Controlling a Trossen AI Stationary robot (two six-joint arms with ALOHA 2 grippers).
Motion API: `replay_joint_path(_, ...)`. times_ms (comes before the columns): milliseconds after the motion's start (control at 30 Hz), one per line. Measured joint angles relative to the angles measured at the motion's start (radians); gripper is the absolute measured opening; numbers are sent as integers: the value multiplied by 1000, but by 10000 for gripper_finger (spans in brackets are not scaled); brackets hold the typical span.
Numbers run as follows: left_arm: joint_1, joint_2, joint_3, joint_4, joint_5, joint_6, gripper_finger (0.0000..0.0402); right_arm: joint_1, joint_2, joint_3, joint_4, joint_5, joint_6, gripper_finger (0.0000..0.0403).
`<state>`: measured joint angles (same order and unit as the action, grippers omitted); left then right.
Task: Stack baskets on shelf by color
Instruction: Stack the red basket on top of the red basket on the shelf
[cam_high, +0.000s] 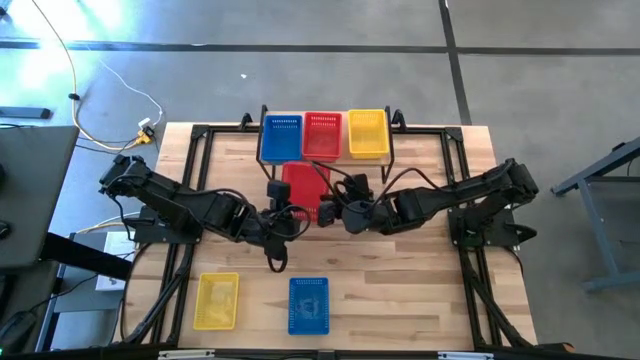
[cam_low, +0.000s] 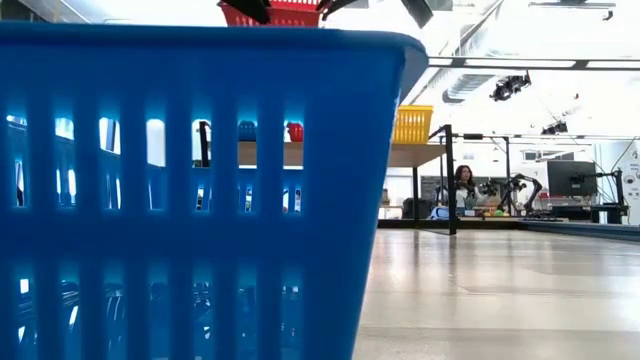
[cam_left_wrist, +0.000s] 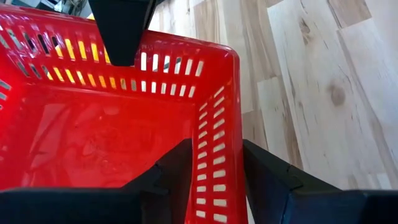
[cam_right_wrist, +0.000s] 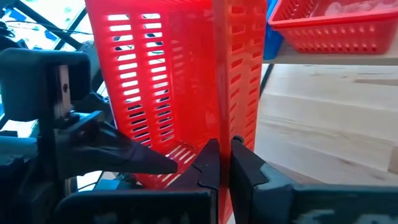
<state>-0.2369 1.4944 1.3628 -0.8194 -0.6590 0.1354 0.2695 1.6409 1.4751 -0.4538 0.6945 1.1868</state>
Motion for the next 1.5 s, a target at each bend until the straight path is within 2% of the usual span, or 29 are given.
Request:
replay_joint_path(200, 1, 0, 0, -3, -12, 0, 103, 0, 0, 1, 3, -7, -2, 0)
replay_joint_path(600, -1, 0, 0, -21, -40, 7, 6, -1, 0, 3, 34, -53, -32, 0)
replay_joint_path(800, -1, 0, 0, -15, -41, 21, 3, -2, 0, 3, 31, -31, -65, 17)
replay_joint_path(1000, 0, 0, 0, -19, -59, 9, 1, -22, 0, 5, 31, -67, -118, 76)
replay_joint_path(1233, 29, 0, 0, -4, -6, -18, 1, -59, -50, 5, 28, -59, -266, 130)
replay_joint_path(1500, 122, 0, 0, 102, 104, 42, 0, -110, -149, 5, 26, -59, -478, 140)
